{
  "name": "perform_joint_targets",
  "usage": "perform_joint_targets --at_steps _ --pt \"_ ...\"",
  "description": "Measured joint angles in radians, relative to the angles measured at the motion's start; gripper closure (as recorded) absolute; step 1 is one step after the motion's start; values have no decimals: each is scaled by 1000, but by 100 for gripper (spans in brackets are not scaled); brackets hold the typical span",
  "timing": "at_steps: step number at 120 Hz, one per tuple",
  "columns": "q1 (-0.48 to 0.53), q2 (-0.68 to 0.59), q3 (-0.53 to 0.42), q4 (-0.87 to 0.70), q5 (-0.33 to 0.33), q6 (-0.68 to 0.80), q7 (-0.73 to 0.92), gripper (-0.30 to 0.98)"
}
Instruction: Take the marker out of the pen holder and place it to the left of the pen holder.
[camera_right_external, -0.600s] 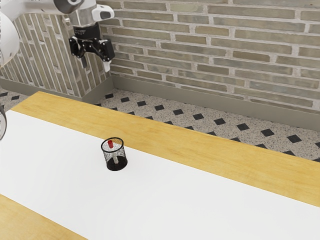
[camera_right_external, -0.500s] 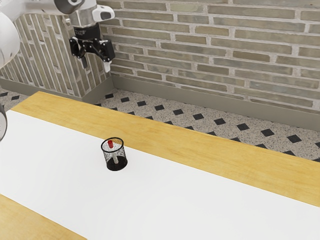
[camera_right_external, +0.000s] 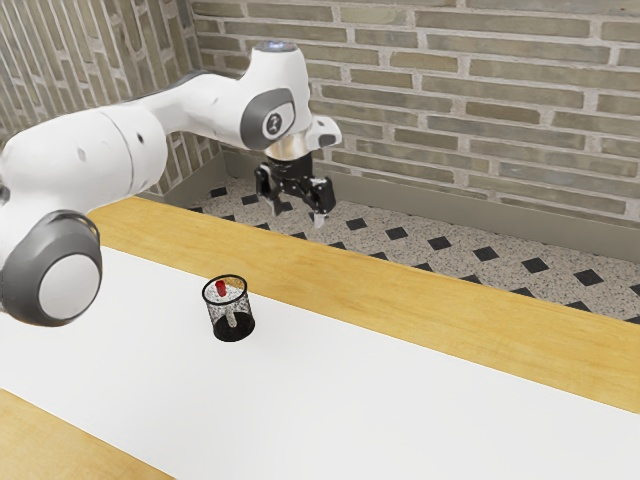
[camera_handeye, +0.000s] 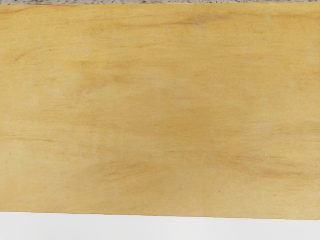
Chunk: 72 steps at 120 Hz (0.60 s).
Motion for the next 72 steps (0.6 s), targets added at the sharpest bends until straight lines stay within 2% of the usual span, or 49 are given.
perform_joint_targets --at_steps 9,17,24,41,60,72 --pt "-58 -4 107 -42 22 33 -45 0" --pt "-69 -17 180 -92 -7 60 -85 0" --pt "-72 -20 218 -117 -61 77 -118 0" --pt "-74 -23 231 -97 -147 80 -190 0" --pt "-74 -40 233 -95 -188 35 -270 0" --pt "-76 -45 232 -169 -202 44 -318 0"
